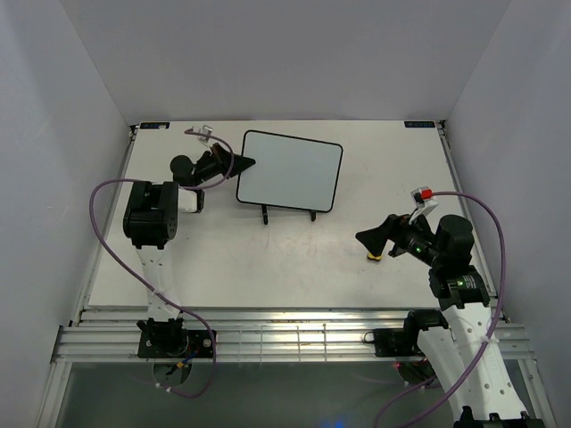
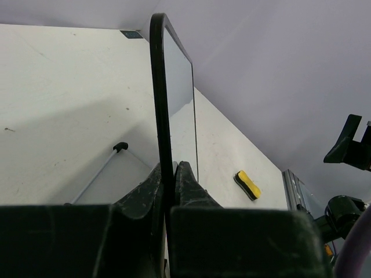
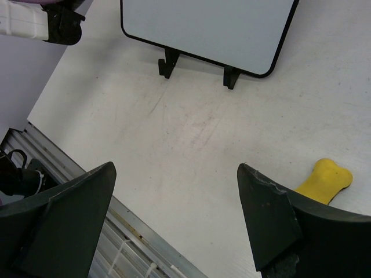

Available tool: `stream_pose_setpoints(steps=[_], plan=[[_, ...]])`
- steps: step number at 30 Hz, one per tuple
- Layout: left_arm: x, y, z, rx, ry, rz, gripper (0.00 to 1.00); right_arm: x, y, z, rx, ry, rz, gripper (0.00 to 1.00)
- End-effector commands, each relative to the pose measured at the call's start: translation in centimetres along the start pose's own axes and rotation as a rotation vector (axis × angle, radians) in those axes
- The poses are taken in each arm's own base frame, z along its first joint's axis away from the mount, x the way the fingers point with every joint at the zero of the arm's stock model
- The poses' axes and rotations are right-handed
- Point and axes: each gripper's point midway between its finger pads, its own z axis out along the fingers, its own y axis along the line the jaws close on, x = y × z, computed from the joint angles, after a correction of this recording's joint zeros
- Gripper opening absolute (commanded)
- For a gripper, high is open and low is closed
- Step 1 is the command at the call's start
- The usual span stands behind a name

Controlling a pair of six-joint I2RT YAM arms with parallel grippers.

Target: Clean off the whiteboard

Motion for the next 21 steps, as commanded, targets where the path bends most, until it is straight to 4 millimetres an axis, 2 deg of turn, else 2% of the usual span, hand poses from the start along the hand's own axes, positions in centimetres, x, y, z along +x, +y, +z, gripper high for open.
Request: stream_pose_setpoints(steps=[1,5,13,16,21], plan=[[-1.2,-2.3,-1.9,0.161,-0.011,0.519,0.00,-0.7,0.6,-0.2,-0.021,-0.021,-0.028,0.91],[-0.2,-2.1,-2.4,0.177,0.021,0.568,0.00,-0.7,0.7,-0.3,-0.026,-0.027,-0.035,0.91],[2.2,-1.5,-3.5,0.249,0.122,0.612,0.00,-0.4,-0.3,-0.3,0.023,-0.040,-0.041,0.91],[1.3,-0.1,-5.2,0.201,0.112,0.617,0.00,-0.5,-0.1,-0.4,0.019,-0.044,-0.045,0.91],[1.2,0.0,-6.1,0.191,0.123,0.599,0.00,-0.5,-0.2,-0.3,0.020,-0.045,-0.046,0.91]])
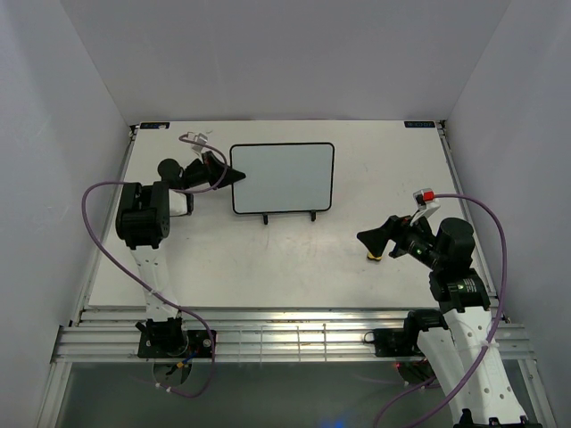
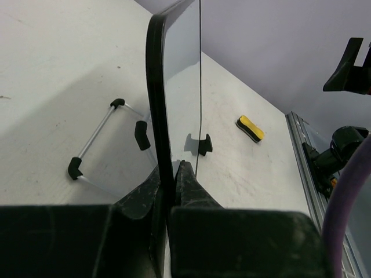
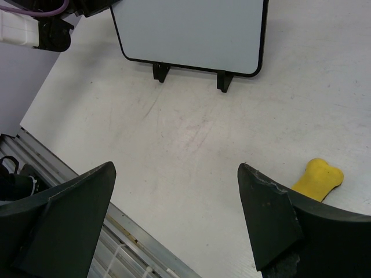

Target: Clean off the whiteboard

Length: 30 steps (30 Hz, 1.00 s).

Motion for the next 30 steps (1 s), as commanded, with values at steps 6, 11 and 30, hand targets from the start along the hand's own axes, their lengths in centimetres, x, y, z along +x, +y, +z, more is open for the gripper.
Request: stream_pose_setpoints(steps=[6,11,30], plan=[[0.4,0.2,-2.4,0.057,0.000,0.431,0.14,-0.5,0.1,0.2,-0.012,-0.019,-0.034,0.91],[1.6,-0.4,-1.5,0.093,0.021,0.412,0.18,-0.3,0.0,0.4,-0.011,-0.015,-0.033,0.91],[2.7,-0.9,-0.8,0.128,0.060,0.243,0.22,0.3,0.4,0.7,-0.058,-0.018,-0.019,0.92]])
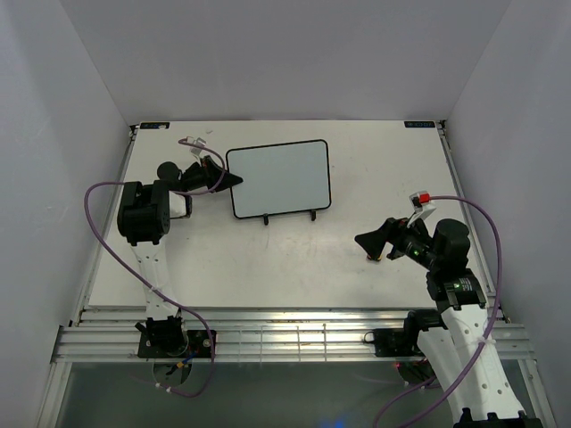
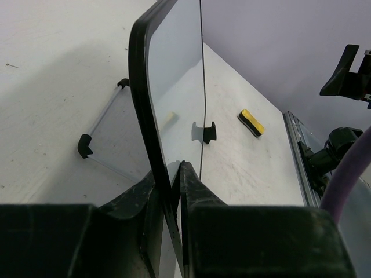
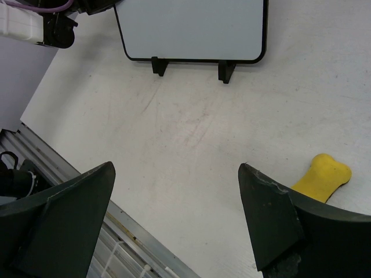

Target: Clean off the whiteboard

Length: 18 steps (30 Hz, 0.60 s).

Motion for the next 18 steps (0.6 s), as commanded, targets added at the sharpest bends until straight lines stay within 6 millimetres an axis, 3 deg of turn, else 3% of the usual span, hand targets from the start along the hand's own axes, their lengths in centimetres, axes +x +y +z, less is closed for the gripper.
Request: stream_pose_setpoints(steps=[1,6,18], plan=[[0.71,-2.26,0.35,0.126,0.039,0.333,0.25,-0.92,0.98,0.10,-0.052,-0.035,-0.034,0.92],[0.53,-2.17,0.56,0.140,0.054,0.301,0.34,-0.85,0.98,0.16,-0.055,-0.034,-0.034,0.92],[-0.09,-2.59,0.75,0.158,0.070,0.297,0.44,-0.77,0.96,0.10,-0.053,-0.034,-0.034,0.93]])
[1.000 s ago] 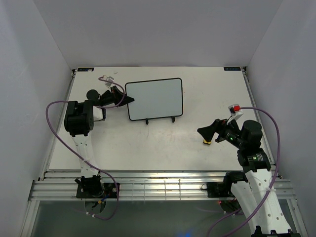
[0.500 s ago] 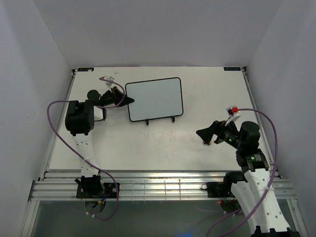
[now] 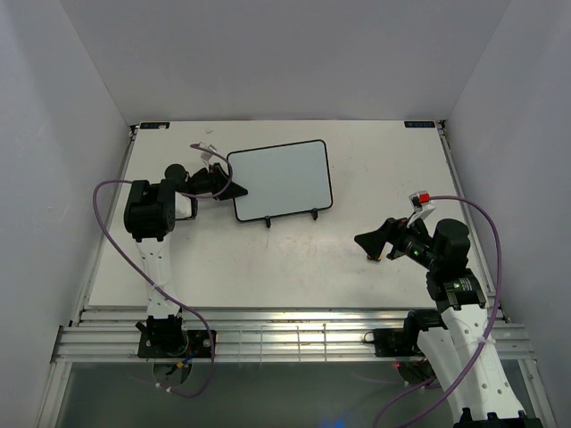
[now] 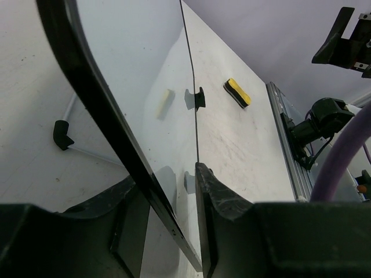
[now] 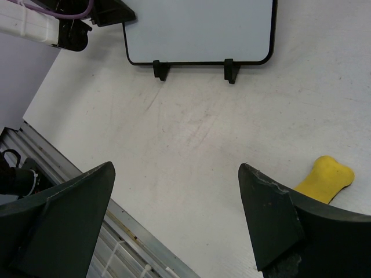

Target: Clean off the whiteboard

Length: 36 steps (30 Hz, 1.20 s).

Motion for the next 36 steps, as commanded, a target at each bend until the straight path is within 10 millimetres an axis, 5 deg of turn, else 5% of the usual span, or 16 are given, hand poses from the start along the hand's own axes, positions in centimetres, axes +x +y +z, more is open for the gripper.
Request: stream_pose_setpoints(steps=[1,9,10,20,27,36], plan=[[-3.4,-2.6,0.1,0.063,-0.009,0.372,0.46,-0.8,0.8,0.1,-0.039,-0.034,-0.032,0.93],[-3.6,-2.6,-0.4,0.072,0.015,0.358,0.58,-0.9,0.7,0.1,-0.035,-0.035,-0.036,0.93],[-3.5,-2.8,-0.4,0.081,0.029,0.364,0.97,-0.8,0.7,0.1,-0.034,-0.032,-0.035,0.93],[-5.5,-3.3,-1.9,0.035,-0.014,0.372,0.98,-0.7,0.3,0.2,-0.018,-0.024,-0.035,0.93],[-7.5,-2.1,-6.2,-0.122,-0.165,0.307,0.98,1.7,-2.3,1.7,0.055,0.059,0.067,0.99],[-15.0,-7.3,-11.0,-0.445,-0.531,0.347,0.98,3.4,-7.1,2.7,0.277,0.088,0.179,0.90]])
